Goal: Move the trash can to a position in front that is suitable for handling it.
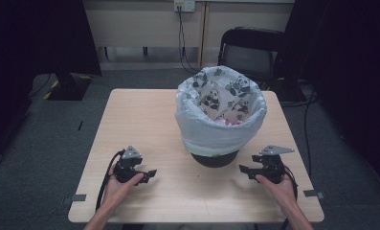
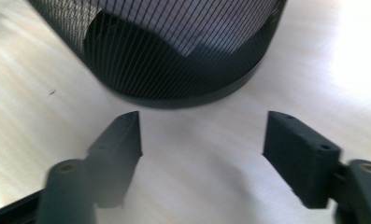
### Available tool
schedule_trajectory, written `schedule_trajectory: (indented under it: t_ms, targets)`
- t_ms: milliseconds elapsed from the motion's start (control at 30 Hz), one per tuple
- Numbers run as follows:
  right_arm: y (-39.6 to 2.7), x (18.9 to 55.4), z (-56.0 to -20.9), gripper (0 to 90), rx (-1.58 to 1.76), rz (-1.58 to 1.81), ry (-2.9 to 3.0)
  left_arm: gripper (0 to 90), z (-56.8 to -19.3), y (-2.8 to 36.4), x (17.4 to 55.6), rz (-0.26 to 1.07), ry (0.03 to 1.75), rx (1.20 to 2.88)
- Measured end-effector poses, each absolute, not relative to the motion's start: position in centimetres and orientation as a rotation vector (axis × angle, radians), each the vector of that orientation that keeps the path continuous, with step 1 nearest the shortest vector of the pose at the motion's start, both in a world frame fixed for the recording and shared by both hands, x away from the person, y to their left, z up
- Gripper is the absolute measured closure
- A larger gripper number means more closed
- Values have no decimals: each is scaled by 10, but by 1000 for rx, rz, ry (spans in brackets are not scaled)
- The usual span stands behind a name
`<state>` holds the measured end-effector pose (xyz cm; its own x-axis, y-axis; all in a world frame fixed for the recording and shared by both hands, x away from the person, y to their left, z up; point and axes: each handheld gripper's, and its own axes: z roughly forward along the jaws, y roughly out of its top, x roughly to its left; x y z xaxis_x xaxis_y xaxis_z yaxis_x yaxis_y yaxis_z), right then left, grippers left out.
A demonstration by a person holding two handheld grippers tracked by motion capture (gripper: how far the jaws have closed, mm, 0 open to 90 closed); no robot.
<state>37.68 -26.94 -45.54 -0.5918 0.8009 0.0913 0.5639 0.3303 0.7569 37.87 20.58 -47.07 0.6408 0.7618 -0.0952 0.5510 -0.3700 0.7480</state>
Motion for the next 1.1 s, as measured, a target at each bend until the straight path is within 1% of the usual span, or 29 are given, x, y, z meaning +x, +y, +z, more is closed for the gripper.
schedule_trajectory:
  t_ms: [67,133,167,233,300,400,433,467,600,633,700,733,833,933,1100]
  targets:
    - [-272,381,-449,318,1227,1106,2279,210,-465,203,385,387,1001,2036]
    - [-276,385,-444,396,1218,1116,2266,212,-458,198,394,370,1007,2024]
    - [-278,387,-441,406,1218,1105,2257,212,-455,195,398,375,1007,2022]
    - [-283,392,-435,465,1223,1113,2235,221,-448,189,407,371,1002,2014]
    - [-288,397,-429,486,1231,1113,2212,234,-443,181,417,362,999,2000]
    - [-296,407,-421,524,1229,1137,2165,241,-437,169,438,363,995,2023]
    - [-298,411,-419,543,1226,1136,2147,241,-436,166,444,368,1009,1995]
    - [-299,415,-416,545,1228,1137,2135,244,-435,164,450,361,1026,1964]
    - [-305,431,-409,548,1240,1118,2087,271,-434,155,475,405,1047,1998]
    - [-306,435,-407,539,1253,1108,2073,283,-434,155,480,404,1068,1974]
    - [-310,444,-406,499,1295,1065,2030,280,-432,154,489,375,1078,1916]
    - [-312,448,-406,494,1325,1036,2007,281,-431,153,493,385,1081,1905]
    - [-315,460,-405,470,1381,1075,1975,280,-426,145,504,372,1068,1904]
    - [-311,471,-401,441,1393,1070,1945,273,-417,138,512,400,1048,1918]
    - [-303,488,-393,421,1396,1146,1890,246,-410,135,521,371,1042,1870]
